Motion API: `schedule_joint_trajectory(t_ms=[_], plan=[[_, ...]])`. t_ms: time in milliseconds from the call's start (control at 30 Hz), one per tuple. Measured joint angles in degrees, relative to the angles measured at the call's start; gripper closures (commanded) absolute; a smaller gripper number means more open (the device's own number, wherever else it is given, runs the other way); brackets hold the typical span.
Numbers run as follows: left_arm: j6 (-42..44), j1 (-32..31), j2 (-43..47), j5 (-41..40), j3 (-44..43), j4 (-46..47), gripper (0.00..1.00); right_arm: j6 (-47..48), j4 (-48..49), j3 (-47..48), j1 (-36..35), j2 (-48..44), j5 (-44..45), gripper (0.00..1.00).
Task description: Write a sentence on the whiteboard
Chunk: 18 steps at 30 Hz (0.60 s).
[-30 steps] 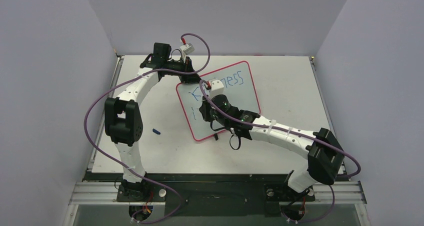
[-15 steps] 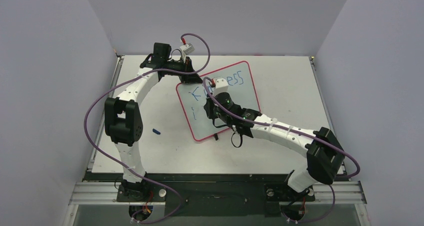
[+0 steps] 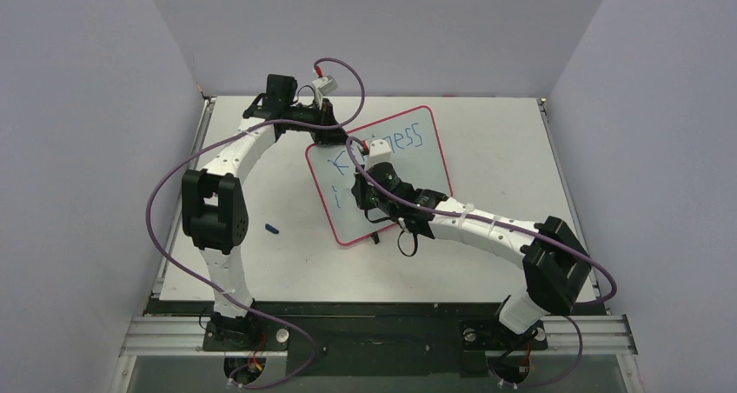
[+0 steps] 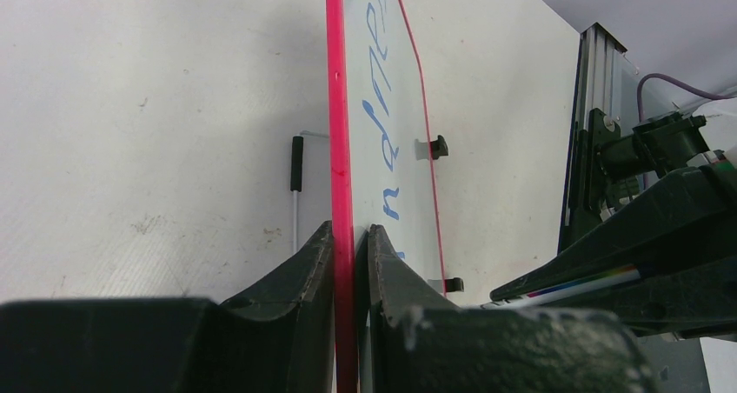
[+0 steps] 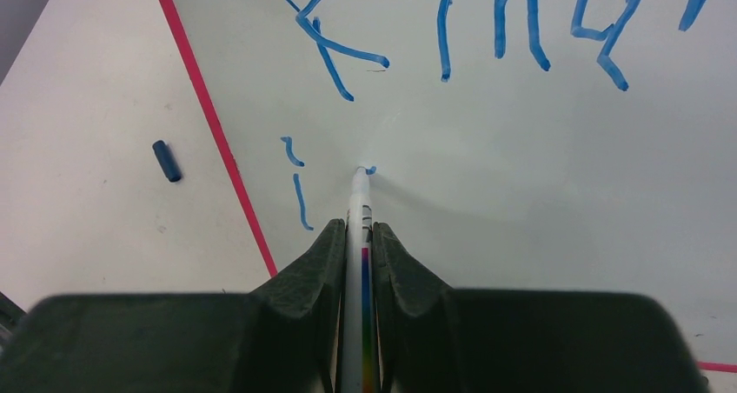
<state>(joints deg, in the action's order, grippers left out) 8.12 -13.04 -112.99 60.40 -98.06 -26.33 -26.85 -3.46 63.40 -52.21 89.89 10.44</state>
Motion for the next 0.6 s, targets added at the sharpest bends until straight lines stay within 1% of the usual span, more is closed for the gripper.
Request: schedule_joint_trajectory(t_ms=[600], plan=[[0.0,0.07,0.0,-0.2,0.0,0.0,1.0,-1.14,1.22,0.04,-2.14,1.6,-1.31,1.0]])
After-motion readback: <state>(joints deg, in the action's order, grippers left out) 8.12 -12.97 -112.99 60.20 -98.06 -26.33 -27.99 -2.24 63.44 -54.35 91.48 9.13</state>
